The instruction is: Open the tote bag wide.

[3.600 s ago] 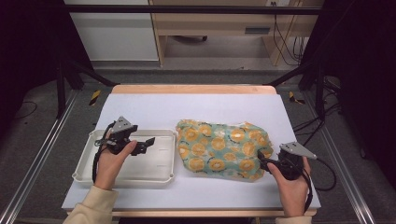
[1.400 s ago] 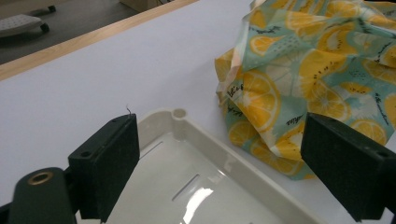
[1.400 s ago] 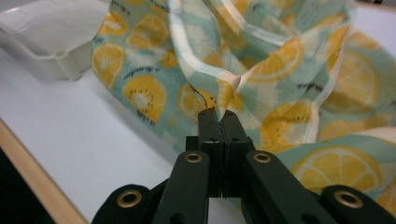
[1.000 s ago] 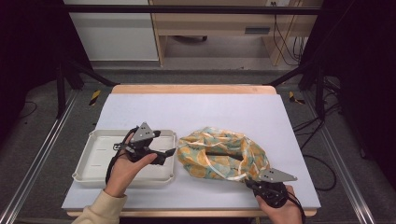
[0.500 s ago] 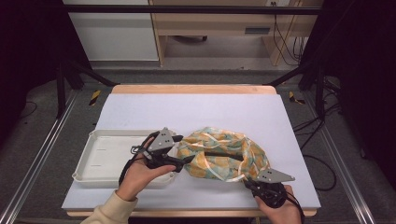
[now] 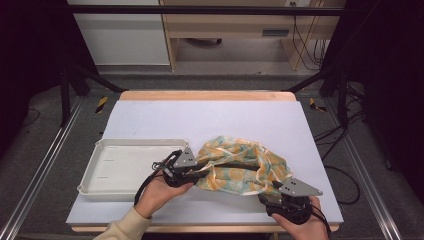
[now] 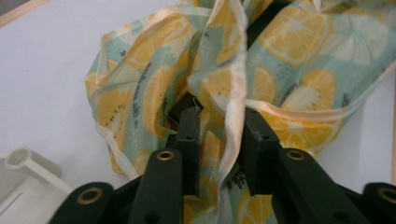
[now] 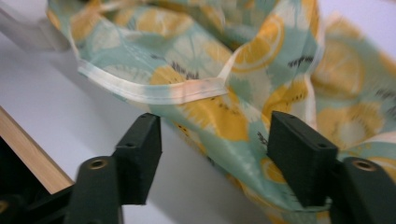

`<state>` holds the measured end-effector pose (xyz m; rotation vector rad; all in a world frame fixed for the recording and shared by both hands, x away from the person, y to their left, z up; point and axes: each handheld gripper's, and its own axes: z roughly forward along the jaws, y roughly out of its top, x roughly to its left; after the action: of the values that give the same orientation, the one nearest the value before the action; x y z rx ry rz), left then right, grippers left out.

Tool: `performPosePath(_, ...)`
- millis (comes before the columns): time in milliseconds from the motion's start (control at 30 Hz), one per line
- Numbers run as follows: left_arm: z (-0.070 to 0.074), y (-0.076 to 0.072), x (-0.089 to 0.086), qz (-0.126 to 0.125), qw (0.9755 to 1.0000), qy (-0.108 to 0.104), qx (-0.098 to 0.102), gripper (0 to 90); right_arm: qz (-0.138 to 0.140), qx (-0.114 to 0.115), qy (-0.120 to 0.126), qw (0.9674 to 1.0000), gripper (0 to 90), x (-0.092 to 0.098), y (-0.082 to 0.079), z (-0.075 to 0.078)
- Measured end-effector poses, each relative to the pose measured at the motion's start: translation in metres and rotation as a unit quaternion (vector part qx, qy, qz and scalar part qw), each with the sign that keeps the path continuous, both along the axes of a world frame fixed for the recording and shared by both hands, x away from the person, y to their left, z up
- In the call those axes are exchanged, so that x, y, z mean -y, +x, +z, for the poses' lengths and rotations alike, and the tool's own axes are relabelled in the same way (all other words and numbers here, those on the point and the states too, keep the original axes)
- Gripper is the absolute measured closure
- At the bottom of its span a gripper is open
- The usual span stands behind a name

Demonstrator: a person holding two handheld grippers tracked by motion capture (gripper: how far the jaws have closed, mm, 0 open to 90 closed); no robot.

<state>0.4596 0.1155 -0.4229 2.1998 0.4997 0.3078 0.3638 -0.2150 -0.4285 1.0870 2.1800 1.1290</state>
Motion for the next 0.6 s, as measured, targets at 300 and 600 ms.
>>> performPosePath(300, 0.005, 0.0, -0.003, 0.004, 0.9998, -0.021, 0.004, 82.8, -0.004, 0.022, -0.003, 0.9997, 24.0, -0.003, 0.02, 0.054)
performPosePath(600, 0.024, -0.008, -0.006, -0.004, 0.9989, -0.04, 0.023, 86.3, -0.038, -0.024, -0.03, 0.9985, 27.8, -0.01, 0.079, 0.053)
